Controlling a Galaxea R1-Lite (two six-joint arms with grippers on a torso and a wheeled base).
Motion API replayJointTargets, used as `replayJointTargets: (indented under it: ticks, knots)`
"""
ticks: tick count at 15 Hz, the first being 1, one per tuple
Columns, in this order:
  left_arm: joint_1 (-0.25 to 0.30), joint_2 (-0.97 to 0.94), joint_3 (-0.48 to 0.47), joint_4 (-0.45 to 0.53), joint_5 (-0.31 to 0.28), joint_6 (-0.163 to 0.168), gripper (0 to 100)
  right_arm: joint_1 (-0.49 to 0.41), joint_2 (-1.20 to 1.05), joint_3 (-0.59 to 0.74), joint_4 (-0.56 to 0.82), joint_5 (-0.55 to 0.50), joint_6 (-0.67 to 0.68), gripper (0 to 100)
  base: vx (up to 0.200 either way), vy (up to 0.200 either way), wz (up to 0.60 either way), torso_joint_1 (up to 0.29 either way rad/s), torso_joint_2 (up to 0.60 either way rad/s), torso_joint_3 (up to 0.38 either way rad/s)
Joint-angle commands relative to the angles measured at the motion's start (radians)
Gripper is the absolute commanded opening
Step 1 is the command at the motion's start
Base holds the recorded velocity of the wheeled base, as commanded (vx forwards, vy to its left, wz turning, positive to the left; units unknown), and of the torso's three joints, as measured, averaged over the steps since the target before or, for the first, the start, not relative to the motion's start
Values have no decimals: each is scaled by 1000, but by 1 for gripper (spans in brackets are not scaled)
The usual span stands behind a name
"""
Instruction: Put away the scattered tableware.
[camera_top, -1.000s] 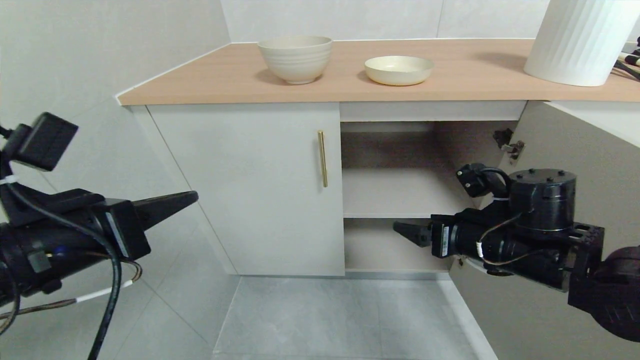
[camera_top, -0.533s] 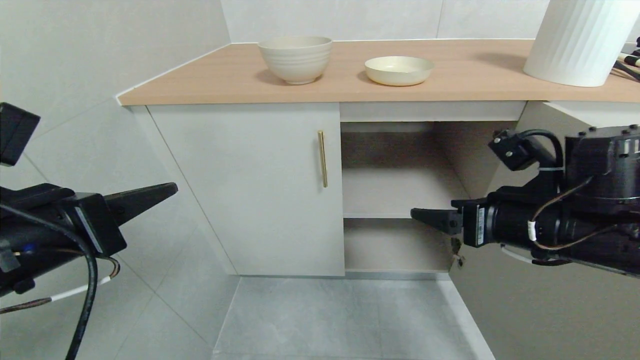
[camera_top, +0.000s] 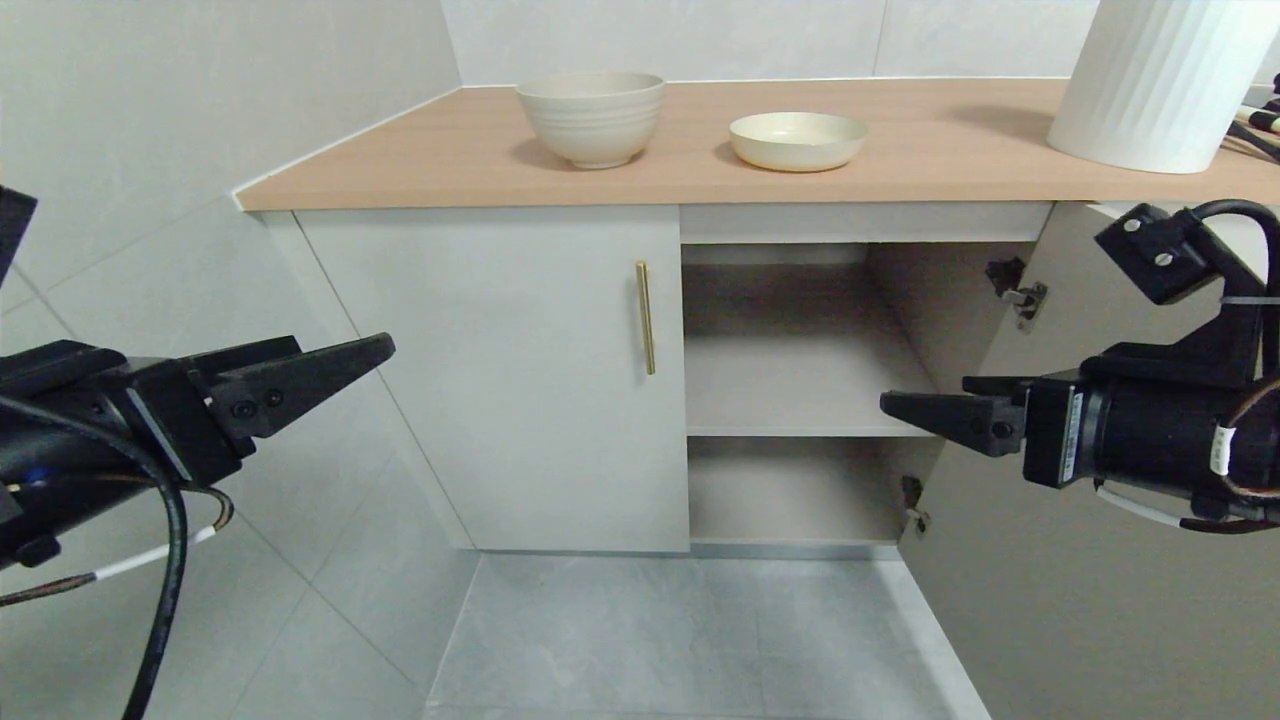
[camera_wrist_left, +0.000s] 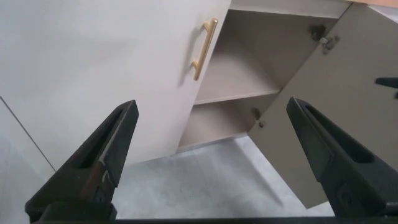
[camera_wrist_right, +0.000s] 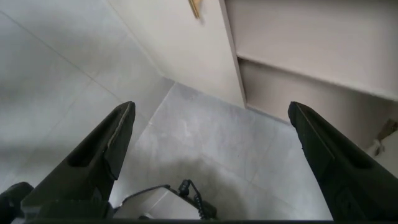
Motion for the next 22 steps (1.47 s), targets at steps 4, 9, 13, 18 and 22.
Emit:
replayJointTargets:
  ticks: [4, 9, 13, 18, 22]
  knots:
    - [0, -2, 1, 5, -1, 0, 100, 20, -30, 1, -1, 0, 0, 100, 0, 0, 0, 0, 0, 0]
    - [0, -11, -1, 12, -3, -2, 100, 20, -32, 3, 0, 0, 0, 100, 160, 0, 0, -1, 0, 4]
    - [2, -11, -1, 14, -3, -2, 100, 22, -32, 4, 0, 0, 0, 100, 200, 0, 0, 4, 5, 0]
    - [2, -10, -8, 2, 2, 0, 100, 20, -32, 6, 0, 2, 0, 100, 80, 0, 0, 0, 2, 1]
    - [0, -10, -15, 8, 2, 12, 100, 20, -27, 6, 0, 2, 0, 100, 0, 0, 0, 0, 0, 0]
